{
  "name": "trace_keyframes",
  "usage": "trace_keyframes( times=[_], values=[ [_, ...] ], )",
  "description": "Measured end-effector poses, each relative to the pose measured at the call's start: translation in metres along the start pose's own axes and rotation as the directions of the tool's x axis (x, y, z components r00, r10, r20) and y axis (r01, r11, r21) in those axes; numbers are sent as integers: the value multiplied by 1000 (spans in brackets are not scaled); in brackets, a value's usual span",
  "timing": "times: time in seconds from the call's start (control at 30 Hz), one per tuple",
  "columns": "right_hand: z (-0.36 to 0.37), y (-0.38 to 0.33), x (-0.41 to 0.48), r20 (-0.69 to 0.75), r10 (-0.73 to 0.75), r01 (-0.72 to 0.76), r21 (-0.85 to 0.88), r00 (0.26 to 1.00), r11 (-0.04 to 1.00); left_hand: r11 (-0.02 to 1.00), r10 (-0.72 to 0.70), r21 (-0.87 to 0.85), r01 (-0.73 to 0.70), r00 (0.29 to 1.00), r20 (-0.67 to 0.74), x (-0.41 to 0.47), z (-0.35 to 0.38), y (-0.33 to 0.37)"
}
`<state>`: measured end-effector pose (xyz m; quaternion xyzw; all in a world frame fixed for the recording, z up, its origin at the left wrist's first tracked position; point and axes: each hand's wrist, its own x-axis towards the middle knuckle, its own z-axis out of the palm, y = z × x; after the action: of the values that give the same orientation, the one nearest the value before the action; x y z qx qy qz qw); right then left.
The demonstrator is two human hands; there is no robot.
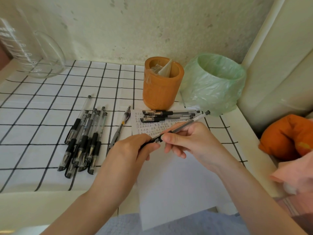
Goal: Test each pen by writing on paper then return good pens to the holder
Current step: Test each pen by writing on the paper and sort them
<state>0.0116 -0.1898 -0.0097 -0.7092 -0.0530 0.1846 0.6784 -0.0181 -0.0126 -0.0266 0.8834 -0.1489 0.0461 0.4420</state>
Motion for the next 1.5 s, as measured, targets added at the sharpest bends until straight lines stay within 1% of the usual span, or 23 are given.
trace_keyframes(
  times=[0.2,0.37,0.53,0.67,0.73,0.8,0.87,0.93,0.97,1.03,1.13,1.3,1.37,1.4,1.5],
  values=[
    [3,5,0,17,11,-11,1,1000,1000,999,19,48,-19,1000,7,-2,2,-6],
    [8,9,1,22,-2,1,29,1000,1000,1000,-1,32,1,1000,-17,-3,3,-8],
    [14,9,2,-31,-22,24,53,999,998,999,-34,33,33,999,2,0,-3,-3],
    [16,8,4,-58,22,-9,225,998,974,986,-6,164,12,999,-39,5,-13,-3],
    [16,9,5,-80,45,-24,247,996,969,979,-20,203,29,999,-44,7,-14,-3],
    [15,10,6,-137,100,-62,254,986,965,962,-30,271,46,998,-63,7,-14,-5],
    [12,10,7,-219,169,-100,296,961,950,920,-5,389,42,995,-96,7,-17,-12],
    [9,9,8,-258,218,-125,333,941,935,848,8,527,64,991,-132,7,-20,-20],
    [8,9,8,-253,238,-140,351,938,926,813,-9,575,95,988,-152,7,-21,-25],
    [7,9,7,-210,272,-176,387,939,905,771,-64,621,142,987,-146,7,-20,-30],
    [5,8,6,-174,290,-196,420,941,886,750,-108,645,150,989,-104,6,-18,-34],
    [1,9,9,-258,257,-128,429,931,894,727,-232,646,234,968,-90,9,-18,-35],
    [1,9,10,-258,250,-134,397,933,908,718,-229,662,215,971,-67,10,-18,-37],
    [1,9,9,-252,247,-141,375,936,916,732,-197,654,192,978,-66,10,-18,-37],
    [3,8,9,-247,211,-132,302,946,944,831,-102,529,170,983,-156,10,-20,-33]
  ],
)
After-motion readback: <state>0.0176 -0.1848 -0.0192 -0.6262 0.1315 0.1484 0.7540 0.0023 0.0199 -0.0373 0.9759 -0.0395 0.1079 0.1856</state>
